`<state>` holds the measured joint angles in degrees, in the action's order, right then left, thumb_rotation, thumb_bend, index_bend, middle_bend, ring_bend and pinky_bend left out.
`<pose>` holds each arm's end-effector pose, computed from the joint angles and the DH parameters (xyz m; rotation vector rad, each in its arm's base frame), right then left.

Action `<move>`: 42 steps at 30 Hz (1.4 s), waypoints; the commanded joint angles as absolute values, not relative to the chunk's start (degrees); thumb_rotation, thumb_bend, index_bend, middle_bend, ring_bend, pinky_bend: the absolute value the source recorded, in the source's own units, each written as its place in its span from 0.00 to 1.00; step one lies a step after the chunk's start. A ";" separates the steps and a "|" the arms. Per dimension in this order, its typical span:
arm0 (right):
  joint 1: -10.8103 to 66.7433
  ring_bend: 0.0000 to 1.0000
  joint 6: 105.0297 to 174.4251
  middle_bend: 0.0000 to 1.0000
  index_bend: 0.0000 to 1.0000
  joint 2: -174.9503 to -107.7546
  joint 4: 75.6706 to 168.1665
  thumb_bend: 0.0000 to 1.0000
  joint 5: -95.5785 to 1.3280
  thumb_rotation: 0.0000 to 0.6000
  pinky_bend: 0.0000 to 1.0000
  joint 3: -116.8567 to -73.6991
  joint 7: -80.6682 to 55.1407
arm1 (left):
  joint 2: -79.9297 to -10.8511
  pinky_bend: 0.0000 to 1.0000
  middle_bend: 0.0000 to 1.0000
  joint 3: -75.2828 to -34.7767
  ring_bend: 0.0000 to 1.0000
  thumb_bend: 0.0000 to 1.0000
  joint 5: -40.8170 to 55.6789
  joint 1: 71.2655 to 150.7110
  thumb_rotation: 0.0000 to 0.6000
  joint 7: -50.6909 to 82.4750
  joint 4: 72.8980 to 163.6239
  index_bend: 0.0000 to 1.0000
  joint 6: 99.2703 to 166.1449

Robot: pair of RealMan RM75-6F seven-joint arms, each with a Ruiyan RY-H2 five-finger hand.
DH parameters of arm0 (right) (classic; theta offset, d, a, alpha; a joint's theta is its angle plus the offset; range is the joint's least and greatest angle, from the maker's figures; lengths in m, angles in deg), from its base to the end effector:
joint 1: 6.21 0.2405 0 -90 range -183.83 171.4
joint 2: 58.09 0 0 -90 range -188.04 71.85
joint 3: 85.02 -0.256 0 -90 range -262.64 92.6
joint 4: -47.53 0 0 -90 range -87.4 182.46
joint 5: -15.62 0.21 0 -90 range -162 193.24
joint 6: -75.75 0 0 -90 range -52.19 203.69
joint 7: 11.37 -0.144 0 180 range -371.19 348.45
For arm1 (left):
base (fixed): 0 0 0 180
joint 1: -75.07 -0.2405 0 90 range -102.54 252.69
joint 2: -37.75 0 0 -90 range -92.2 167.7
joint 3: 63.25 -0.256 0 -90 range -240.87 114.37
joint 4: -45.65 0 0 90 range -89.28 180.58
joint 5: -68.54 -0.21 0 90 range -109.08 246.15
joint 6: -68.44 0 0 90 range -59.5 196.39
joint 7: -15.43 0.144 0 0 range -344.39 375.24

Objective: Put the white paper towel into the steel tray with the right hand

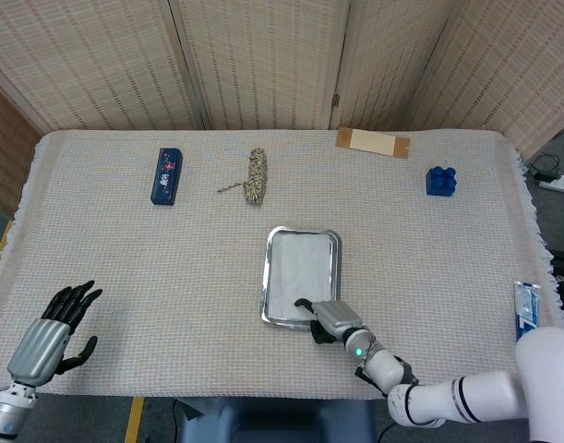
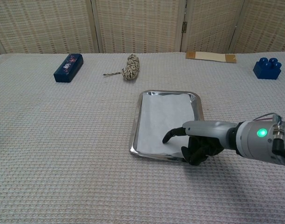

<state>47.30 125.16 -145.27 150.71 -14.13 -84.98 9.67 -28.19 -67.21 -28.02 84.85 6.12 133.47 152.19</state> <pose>-0.1317 -0.2689 -0.0628 1.9599 -1.5865 0.5722 -0.2965 0.1792 0.1267 -1.6388 -0.9805 -1.0366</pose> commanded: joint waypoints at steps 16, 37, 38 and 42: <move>43.28 1.00 129.27 1.00 0.17 -141.75 156.09 1.00 -22.04 1.00 1.00 -85.68 7.19 | -27.97 0.00 0.00 -67.65 0.00 0.53 -29.16 84.55 1.00 6.70 133.84 0.00 152.95; 15.11 0.03 168.46 0.00 0.00 -131.88 153.97 0.75 -67.65 1.00 0.12 -72.89 13.22 | -29.87 0.00 0.00 -66.65 0.00 0.53 -28.79 84.59 1.00 9.86 132.30 0.00 153.37; 13.68 0.02 170.22 0.00 0.00 -131.96 152.61 0.74 -68.82 1.00 0.11 -72.64 13.06 | -29.94 0.00 0.00 -66.62 0.00 0.53 -28.72 84.63 1.00 10.02 132.27 0.00 153.27; 7.77 0.00 176.98 0.00 0.00 -132.00 147.82 0.68 -72.23 1.00 0.09 -71.93 13.97 | -30.14 0.00 0.00 -66.29 0.00 0.53 -28.43 84.76 1.00 9.80 132.06 0.00 153.31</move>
